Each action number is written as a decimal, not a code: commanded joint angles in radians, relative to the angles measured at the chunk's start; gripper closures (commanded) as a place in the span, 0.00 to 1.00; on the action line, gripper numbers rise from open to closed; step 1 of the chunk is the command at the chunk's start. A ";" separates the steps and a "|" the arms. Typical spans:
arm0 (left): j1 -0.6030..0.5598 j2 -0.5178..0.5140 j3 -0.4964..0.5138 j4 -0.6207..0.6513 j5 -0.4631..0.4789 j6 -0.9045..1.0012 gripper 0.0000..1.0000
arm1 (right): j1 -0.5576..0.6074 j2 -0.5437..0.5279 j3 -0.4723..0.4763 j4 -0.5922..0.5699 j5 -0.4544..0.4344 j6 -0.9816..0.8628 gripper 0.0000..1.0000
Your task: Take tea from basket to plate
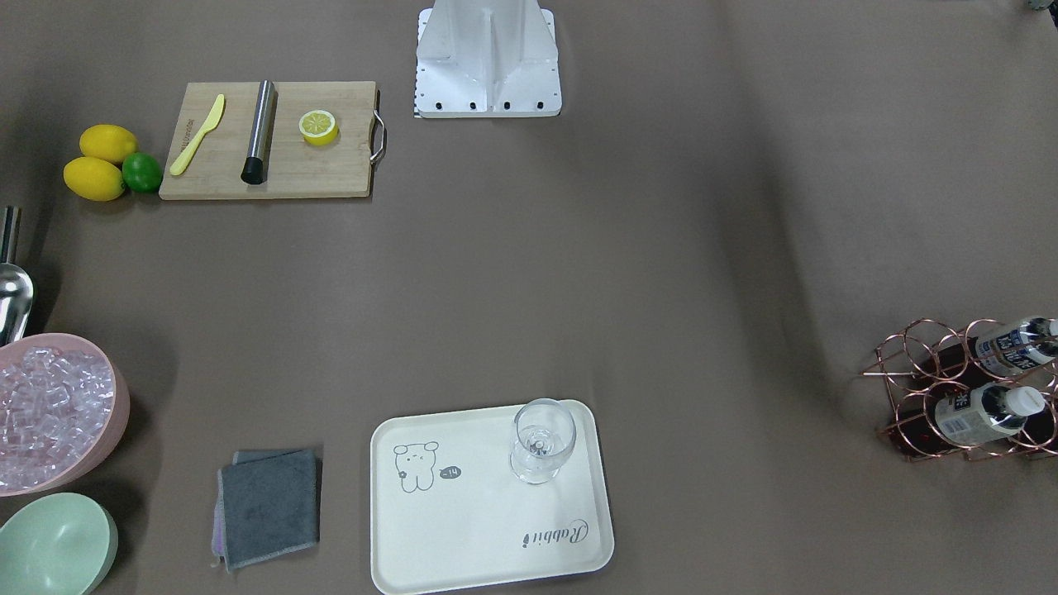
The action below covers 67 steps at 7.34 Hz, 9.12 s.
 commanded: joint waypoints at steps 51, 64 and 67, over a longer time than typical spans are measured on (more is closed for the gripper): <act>0.102 -0.391 -0.219 0.476 0.081 1.384 1.00 | -0.230 0.224 0.095 0.438 0.017 0.444 0.00; 0.477 -0.518 -0.486 0.464 0.162 0.780 1.00 | -0.290 0.268 0.009 0.717 -0.072 0.528 0.00; 0.566 -0.531 -0.543 0.407 0.223 0.734 1.00 | -0.325 0.299 0.007 0.807 -0.136 0.547 0.00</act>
